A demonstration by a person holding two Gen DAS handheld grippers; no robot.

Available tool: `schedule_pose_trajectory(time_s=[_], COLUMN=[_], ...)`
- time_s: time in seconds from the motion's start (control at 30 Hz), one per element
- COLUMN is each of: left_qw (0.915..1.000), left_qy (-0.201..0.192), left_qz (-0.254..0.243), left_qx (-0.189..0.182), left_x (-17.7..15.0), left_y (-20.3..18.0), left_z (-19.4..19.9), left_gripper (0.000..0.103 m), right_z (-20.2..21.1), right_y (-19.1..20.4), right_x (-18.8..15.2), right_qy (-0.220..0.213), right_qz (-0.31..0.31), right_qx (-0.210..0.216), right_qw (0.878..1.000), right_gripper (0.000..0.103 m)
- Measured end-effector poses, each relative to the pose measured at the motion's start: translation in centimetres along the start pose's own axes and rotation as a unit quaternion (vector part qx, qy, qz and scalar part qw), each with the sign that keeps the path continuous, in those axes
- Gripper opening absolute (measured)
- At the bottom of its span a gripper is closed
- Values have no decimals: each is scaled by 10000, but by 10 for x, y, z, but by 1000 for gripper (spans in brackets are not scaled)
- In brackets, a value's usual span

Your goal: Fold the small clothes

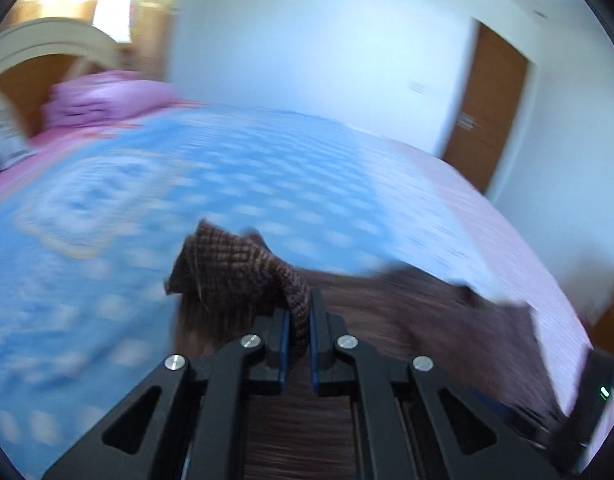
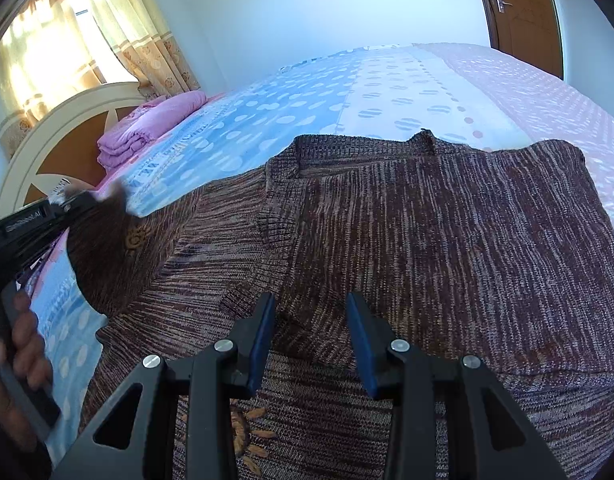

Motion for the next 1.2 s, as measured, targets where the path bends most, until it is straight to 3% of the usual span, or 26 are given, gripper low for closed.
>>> schedule_pose_trajectory(time_s=[0.1,0.27,0.33,0.4,0.43,0.5,0.57,0.7,0.73,0.83,0.9,0.93,0.97,1.07,1.2], left_qw=[9987,9926,9919,9925,9943,9975,9978,9921,9883,9826,9820,9827,9832,9832,9819], left_qy=[304,1103,1170,1159,1036,675,506,670,875,685,707,681,664,611,494], left_qz=[-390,-491,-398,-320,-222,107,427,824,1075,1689,1708,1675,1646,1689,1820], left_qx=[-138,-137,-305,-216,-150,-190,34,675,629,360,386,409,434,324,153], left_x=[-28,-66,-67,-66,-65,-57,-58,-72,-79,-78,-80,-79,-79,-80,-83], left_y=[-36,-30,-23,-9,-4,16,40,70,76,87,86,83,82,82,88], left_z=[-13,-39,-32,-18,-8,10,18,-3,-12,-9,-11,-11,-12,-12,-8], left_gripper=[8,15,31,84,90,92,94,91,91,92,92,92,92,95,95], right_z=[1,1,2,2,2,2,1,1,2,10,9,6,1,-30,-90], right_y=[-2,-3,-4,-4,-4,-4,-4,0,4,37,73,85,100,135,139], right_x=[0,0,0,0,0,0,0,4,7,24,42,47,52,63,56], right_qy=[-20,-38,-46,-52,-48,-37,-21,93,131,-61,-134,-127,-112,102,954], right_qz=[-50,-123,-152,-167,-159,-145,-135,-67,-48,179,709,923,1180,1820,2182], right_qx=[60,147,173,186,183,163,143,-74,-180,147,233,239,253,189,-179], right_qw=[10000,9998,9997,9997,9997,9998,9998,9999,9997,9997,9971,9954,9926,9831,9711], right_gripper=[39,39,39,39,39,39,39,39,39,40,59,73,77,77,75])
Point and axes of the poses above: each gripper's, at about its wrist camera, not at the fingertips, and z roughly against the way its jaws point, y to its left, x to its top, the point moved 8 cm from there along -z, roughly the way its jaws point, and after that the axes turned 11 degrees about x, right-handed, at the moved point
